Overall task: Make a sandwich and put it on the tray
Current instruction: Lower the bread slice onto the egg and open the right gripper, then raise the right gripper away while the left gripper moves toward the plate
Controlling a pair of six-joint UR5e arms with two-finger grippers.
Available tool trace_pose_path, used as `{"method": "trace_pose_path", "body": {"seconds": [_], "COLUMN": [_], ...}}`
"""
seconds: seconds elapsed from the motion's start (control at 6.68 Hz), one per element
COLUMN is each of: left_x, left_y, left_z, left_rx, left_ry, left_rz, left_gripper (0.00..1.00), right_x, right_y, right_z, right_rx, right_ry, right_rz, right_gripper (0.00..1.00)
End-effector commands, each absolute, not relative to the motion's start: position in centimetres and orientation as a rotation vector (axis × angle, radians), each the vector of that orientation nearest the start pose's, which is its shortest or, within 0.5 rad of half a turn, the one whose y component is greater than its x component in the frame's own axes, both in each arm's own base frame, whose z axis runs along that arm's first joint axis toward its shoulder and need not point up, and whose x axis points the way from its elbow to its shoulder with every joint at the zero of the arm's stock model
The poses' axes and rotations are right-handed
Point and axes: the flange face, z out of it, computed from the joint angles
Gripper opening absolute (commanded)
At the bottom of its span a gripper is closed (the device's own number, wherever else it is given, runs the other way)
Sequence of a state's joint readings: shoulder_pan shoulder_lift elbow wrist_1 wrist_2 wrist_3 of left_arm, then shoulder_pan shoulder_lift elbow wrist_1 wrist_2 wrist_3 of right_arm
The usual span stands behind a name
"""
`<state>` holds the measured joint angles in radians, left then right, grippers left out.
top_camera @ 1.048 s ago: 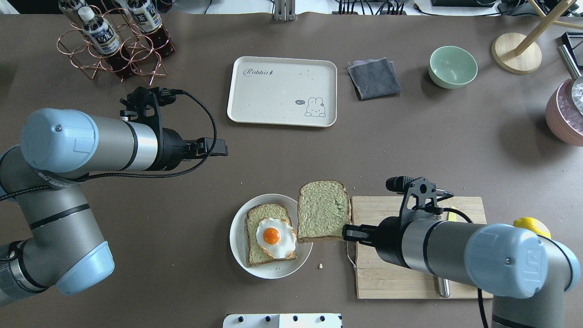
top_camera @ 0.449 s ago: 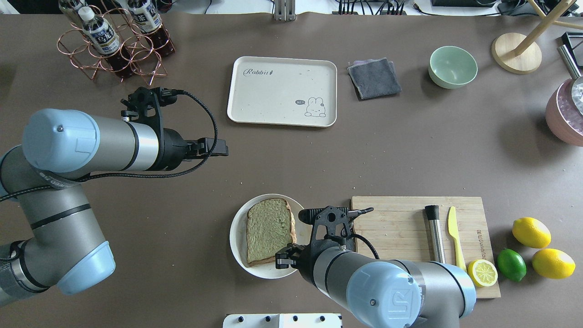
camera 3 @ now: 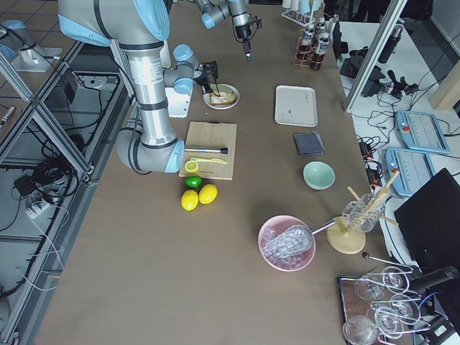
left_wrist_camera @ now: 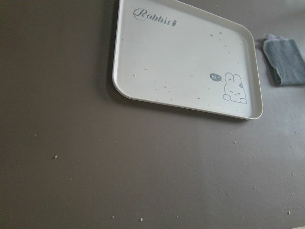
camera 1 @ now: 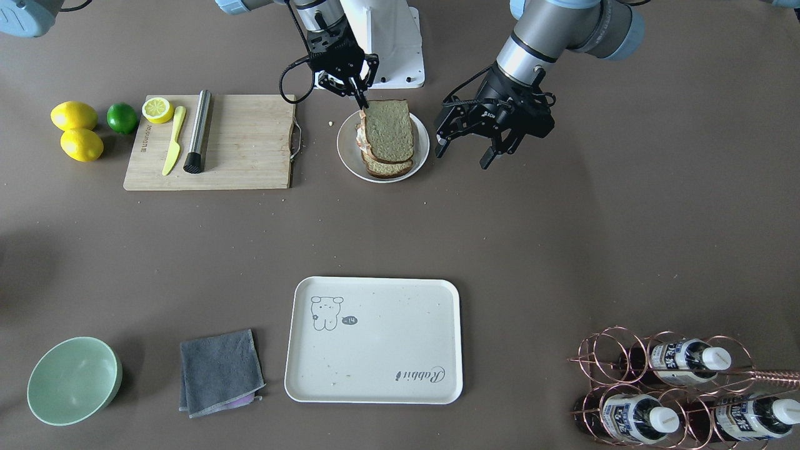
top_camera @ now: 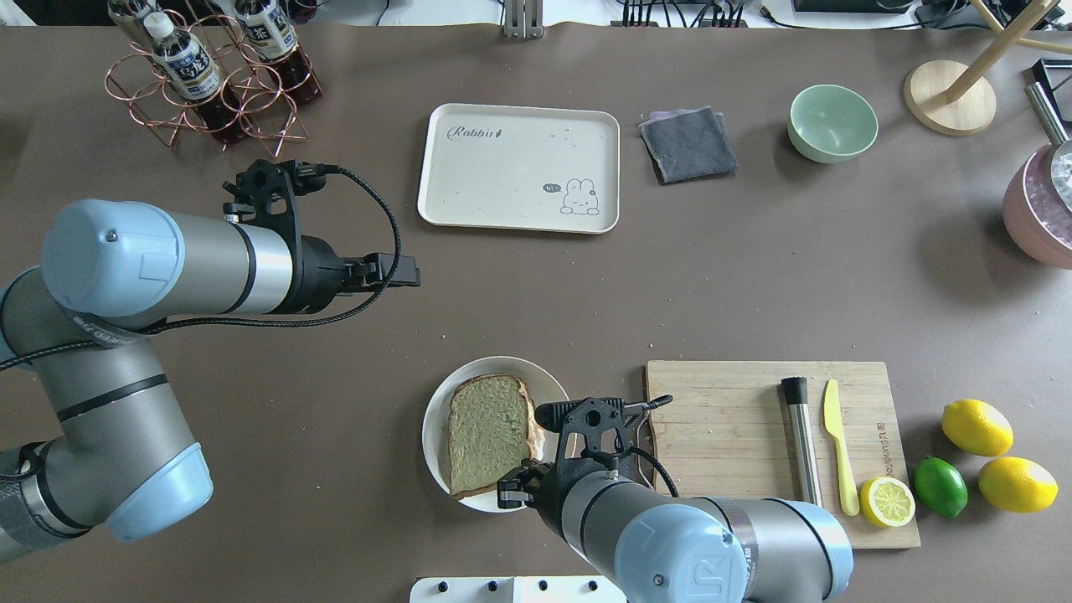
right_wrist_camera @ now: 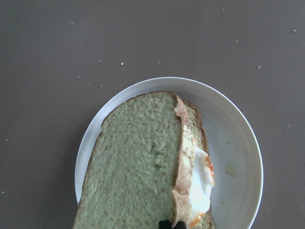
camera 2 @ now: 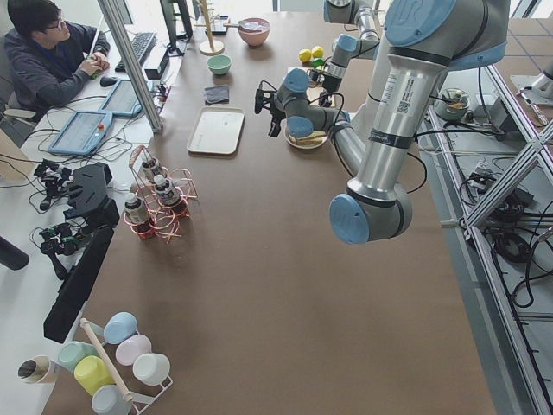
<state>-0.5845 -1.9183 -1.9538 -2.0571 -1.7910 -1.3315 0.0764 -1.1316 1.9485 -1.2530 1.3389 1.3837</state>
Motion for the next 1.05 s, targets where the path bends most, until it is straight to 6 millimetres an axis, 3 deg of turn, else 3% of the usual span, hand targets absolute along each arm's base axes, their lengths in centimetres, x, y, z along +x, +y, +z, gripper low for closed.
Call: {"method": "trace_pose_path", "body": {"seconds": [0.0,0.15,0.45,0.6,0.9], "left_x": [40.8,40.8,41.1,41.5,42.3], "left_y": [-40.3,-40.3,-40.3,-39.8,-38.7], "left_z": [24.1,24.1,24.4,24.8,26.7], "left_rx": [0.306,0.306,0.304,0.296,0.243], "left_ry": [1.187,1.187,1.182,1.178,1.152], "left_rz": [-0.166,-0.166,-0.167,-0.16,-0.185], "left_gripper": [0.99,0.99,0.99,0.99,0.99], "right_x": [-56.8,-55.7,-52.8,-50.6,-42.8], "right_y": [-20.1,-21.1,-25.2,-29.1,-39.3], "right_z": [21.5,20.8,22.4,23.0,26.7], "right_rx": [0.351,0.369,0.399,0.388,0.241], "right_ry": [-1.087,-1.113,-1.125,-1.11,-0.96], "right_rz": [0.043,0.077,0.164,0.199,0.259], "right_gripper": [0.34,0.99,1.0,1.0,1.0]}}
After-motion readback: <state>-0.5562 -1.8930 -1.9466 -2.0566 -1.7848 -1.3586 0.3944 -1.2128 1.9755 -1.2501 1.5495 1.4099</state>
